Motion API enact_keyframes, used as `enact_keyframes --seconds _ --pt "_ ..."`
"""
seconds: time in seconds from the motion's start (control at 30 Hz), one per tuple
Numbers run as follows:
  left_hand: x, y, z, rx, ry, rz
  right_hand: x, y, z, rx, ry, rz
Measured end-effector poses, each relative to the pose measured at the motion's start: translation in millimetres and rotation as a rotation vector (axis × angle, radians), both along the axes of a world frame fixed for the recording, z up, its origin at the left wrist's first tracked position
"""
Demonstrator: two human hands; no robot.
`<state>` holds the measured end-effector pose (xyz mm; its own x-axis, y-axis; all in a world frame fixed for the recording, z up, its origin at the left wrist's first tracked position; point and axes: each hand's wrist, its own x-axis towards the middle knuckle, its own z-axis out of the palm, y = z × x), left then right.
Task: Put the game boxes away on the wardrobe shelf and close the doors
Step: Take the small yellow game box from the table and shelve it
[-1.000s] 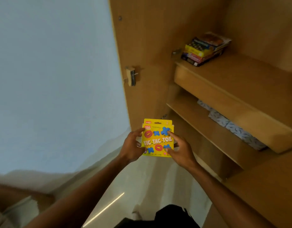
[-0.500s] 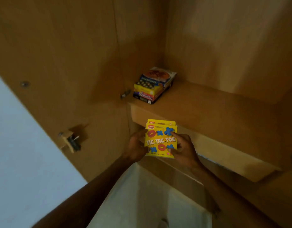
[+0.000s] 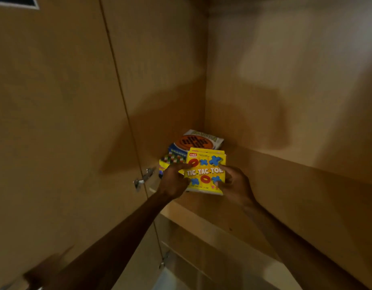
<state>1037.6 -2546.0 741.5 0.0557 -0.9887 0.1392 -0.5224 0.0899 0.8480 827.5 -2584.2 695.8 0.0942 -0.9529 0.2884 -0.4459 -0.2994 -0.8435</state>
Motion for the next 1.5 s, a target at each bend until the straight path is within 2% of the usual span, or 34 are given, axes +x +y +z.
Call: enact_keyframes --seconds 0.13,0.33,0.5,0.63,0.73,0.8,0.9,1.07,1.4,1.5 --pt "13.5 -70.5 7.4 -0.031 -0.037 -0.006 10.4 -57.1 10.1 -0.001 0.010 -0.038" --pt "29.3 -146.3 10.4 0.002 -0.048 -0.155 17.4 -115.7 11.9 -0.013 0.041 -0.046" --pt "42.6 -177.5 4.0 0.010 -0.225 -0.119 24.2 -136.0 5.4 -0.021 0.086 0.044" --pt "56.8 -178.0 -9.7 -0.194 -0.488 0.054 35.2 -144.6 5.2 -0.081 0.231 0.144" --pt "62.2 -165.1 -17.8 -0.262 -0.614 0.100 48.6 -151.0 7.0 -0.099 0.309 0.190" --pt "65.8 -158.1 -20.8 -0.247 -0.690 0.067 57.7 -156.0 7.8 -0.129 0.353 0.220" --pt "73.4 -156.8 -24.2 -0.117 -0.800 0.039 70.1 -160.9 8.1 -0.139 0.425 0.226" --pt "72.2 -161.7 -18.9 -0.011 -0.789 0.007 78.1 -164.2 12.5 -0.151 0.518 0.154" --pt "68.3 -151.5 -21.7 -0.035 -0.765 0.029 77.8 -158.0 10.1 -0.118 0.554 0.182" --pt "68.8 -142.8 -18.6 -0.018 -0.682 0.041 76.2 -155.6 10.7 -0.114 0.564 0.204"
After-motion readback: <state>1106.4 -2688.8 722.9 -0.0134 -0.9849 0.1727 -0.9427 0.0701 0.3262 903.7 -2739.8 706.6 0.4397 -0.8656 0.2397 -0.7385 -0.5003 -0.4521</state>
